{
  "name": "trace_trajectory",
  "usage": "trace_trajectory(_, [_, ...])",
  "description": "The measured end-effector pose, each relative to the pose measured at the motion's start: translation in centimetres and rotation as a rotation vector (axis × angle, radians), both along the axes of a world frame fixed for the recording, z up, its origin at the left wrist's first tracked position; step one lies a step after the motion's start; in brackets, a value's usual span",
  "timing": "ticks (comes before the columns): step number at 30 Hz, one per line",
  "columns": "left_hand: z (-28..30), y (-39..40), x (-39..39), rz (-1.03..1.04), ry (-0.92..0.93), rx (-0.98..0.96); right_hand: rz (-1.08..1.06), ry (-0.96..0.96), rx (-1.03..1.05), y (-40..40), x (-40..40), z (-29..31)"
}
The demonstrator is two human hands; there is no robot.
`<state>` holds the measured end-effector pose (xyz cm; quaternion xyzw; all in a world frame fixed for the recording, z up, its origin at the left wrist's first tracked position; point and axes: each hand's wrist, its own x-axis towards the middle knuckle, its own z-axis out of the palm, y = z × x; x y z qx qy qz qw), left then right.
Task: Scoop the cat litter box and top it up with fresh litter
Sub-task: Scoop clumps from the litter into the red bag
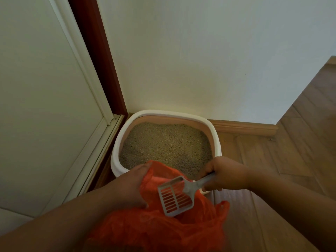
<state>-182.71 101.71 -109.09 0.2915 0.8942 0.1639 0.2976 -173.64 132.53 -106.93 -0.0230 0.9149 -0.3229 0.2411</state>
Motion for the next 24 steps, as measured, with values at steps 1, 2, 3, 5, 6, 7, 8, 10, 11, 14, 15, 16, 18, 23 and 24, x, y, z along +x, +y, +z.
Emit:
trace_trajectory(1, [0.0, 0.0, 0.0, 0.001, 0.0, -0.001, 0.0, 0.002, 0.001, -0.1, 0.0, 0.0])
trace_trajectory(2, [0.0, 0.1, -0.1, 0.002, 0.001, -0.001, -0.018, 0.001, -0.013, -0.1, 0.0, 0.0])
trace_trajectory(3, [0.0, 0.2, -0.1, 0.003, 0.0, -0.001, -0.029, -0.001, -0.021, 0.0, 0.1, 0.1])
trace_trajectory(5, [0.0, 0.3, -0.2, 0.001, 0.002, -0.004, 0.003, -0.004, 0.001, -0.1, 0.1, 0.1])
trace_trajectory(6, [0.0, 0.3, -0.3, -0.001, 0.003, -0.005, 0.015, -0.005, 0.015, -0.1, 0.2, 0.1])
trace_trajectory(7, [0.0, 0.4, -0.3, 0.0, 0.001, -0.002, 0.01, -0.002, 0.022, -0.1, 0.2, 0.1])
trace_trajectory(8, [0.1, 0.4, -0.3, 0.002, 0.001, -0.002, 0.001, -0.004, 0.026, -0.1, 0.3, 0.2])
trace_trajectory(10, [0.1, 0.6, -0.3, -0.001, 0.013, -0.008, 0.021, -0.023, 0.045, 0.1, 0.3, 0.2])
trace_trajectory(11, [0.0, 0.6, -0.4, -0.002, 0.014, -0.008, 0.027, -0.033, 0.049, 0.2, 0.3, 0.2])
trace_trajectory(14, [-0.3, 0.7, -0.5, 0.011, 0.01, -0.002, -0.088, -0.048, -0.063, 0.9, 0.5, 0.2])
trace_trajectory(15, [-0.4, 0.7, -0.6, 0.008, 0.021, -0.002, -0.132, -0.053, -0.132, 1.2, 0.6, 0.3])
trace_trajectory(16, [-0.5, 0.7, -0.6, 0.003, 0.032, -0.002, -0.167, -0.054, -0.194, 1.5, 0.6, 0.5])
trace_trajectory(18, [-0.4, 0.6, -0.5, 0.008, 0.034, -0.002, -0.239, -0.037, -0.285, 2.2, 0.6, 1.0])
trace_trajectory(23, [-0.5, -0.1, -0.6, -0.005, 0.044, -0.046, -0.516, 0.092, -0.347, 3.9, 0.0, 0.8])
trace_trajectory(24, [-0.5, -0.1, -0.5, -0.004, 0.045, -0.059, -0.543, 0.129, -0.268, 4.2, -0.4, 0.6])
